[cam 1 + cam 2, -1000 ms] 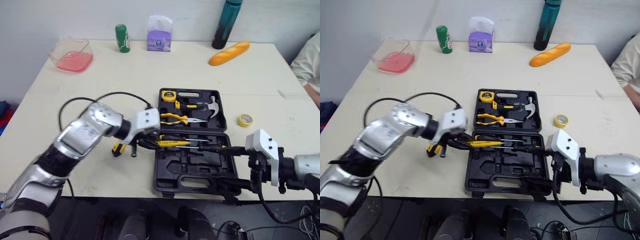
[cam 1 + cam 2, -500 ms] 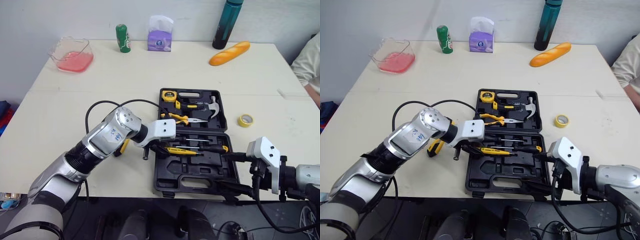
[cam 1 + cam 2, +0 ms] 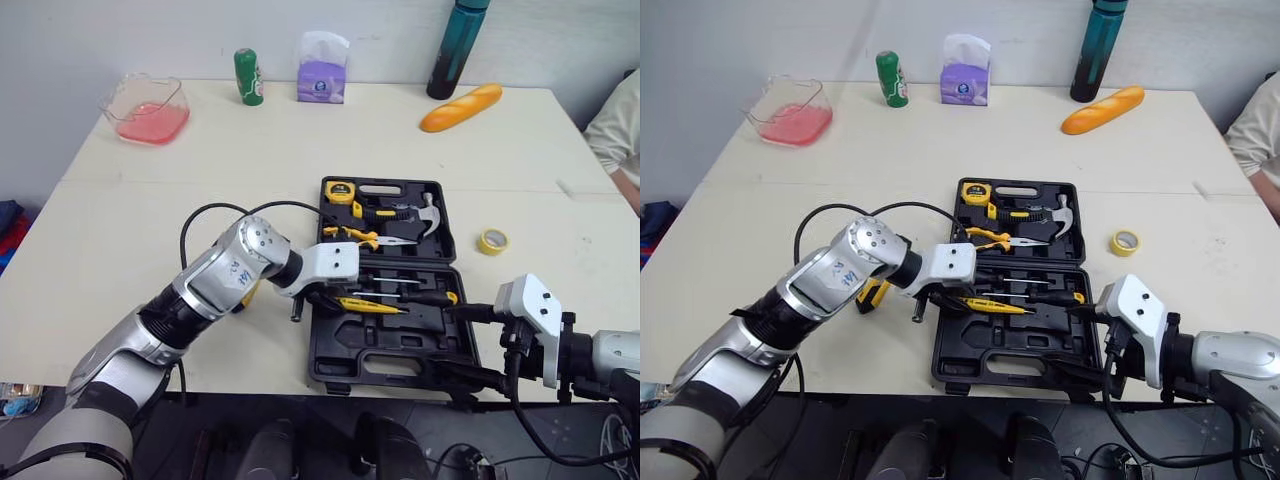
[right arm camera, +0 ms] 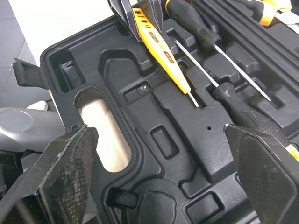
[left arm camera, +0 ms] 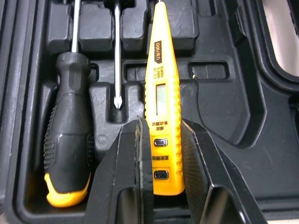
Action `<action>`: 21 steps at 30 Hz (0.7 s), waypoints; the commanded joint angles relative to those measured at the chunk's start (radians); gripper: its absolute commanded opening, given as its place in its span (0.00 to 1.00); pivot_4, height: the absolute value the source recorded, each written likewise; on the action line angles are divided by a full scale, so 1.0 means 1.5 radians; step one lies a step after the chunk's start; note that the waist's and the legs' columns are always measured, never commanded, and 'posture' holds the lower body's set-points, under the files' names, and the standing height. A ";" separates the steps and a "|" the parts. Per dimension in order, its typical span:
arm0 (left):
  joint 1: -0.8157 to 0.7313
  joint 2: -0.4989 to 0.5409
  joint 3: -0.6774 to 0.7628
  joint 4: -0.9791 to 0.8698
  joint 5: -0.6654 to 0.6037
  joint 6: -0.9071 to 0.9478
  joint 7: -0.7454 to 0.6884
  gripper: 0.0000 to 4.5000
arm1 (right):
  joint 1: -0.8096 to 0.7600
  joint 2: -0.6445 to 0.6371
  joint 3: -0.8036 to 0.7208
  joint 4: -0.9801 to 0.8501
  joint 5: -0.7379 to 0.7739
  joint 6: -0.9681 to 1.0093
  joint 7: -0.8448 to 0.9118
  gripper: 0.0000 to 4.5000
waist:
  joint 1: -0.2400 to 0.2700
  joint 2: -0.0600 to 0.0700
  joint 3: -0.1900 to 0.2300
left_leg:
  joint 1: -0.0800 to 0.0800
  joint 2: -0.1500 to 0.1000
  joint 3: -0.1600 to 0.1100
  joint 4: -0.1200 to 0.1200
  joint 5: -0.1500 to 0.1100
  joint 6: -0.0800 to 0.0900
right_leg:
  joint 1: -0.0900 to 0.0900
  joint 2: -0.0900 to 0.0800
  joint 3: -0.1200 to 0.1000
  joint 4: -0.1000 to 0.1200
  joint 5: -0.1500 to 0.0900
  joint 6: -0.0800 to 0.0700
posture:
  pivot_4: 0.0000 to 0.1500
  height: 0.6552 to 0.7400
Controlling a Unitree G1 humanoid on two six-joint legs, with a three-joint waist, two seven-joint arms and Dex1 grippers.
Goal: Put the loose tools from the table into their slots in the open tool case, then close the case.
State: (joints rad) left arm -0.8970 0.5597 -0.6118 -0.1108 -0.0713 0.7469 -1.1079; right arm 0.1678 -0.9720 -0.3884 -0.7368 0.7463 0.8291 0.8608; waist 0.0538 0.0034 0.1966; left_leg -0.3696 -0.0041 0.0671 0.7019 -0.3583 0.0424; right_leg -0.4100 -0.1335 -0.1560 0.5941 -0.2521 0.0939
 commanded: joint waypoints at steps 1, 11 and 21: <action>0.004 -0.010 0.026 -0.019 -0.003 0.012 0.011 0.56 | -0.001 -0.002 -0.024 -0.004 0.008 -0.008 0.001 1.00 | 0.000 0.000 0.000 | 0.000 0.000 0.000 0.000 0.000 0.000 | 0.000 0.000 0.000 0.000 0.000 0.000 | 1.00 0.90; 0.040 -0.019 0.163 -0.010 -0.103 -0.027 -0.006 0.95 | 0.015 0.004 -0.037 -0.009 0.012 -0.009 -0.004 1.00 | 0.001 0.000 0.000 | 0.000 0.000 0.000 0.000 0.000 0.000 | 0.000 0.000 0.000 0.000 0.000 0.000 | 1.00 0.90; 0.089 -0.123 0.183 0.108 -0.122 -0.103 0.023 0.15 | -0.003 0.009 -0.032 -0.005 0.019 -0.010 -0.021 1.00 | 0.000 0.000 0.000 | 0.000 0.000 -0.001 0.002 0.000 0.000 | 0.001 0.000 0.000 0.001 0.000 0.000 | 1.00 0.90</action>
State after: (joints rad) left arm -0.7506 0.3843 -0.3389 0.0596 -0.2610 0.6187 -1.0786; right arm 0.1688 -0.9670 -0.4033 -0.7353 0.7595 0.8267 0.8333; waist 0.0544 0.0037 0.1964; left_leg -0.3696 -0.0046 0.0656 0.7046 -0.3581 0.0427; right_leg -0.4087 -0.1341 -0.1566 0.5952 -0.2517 0.0942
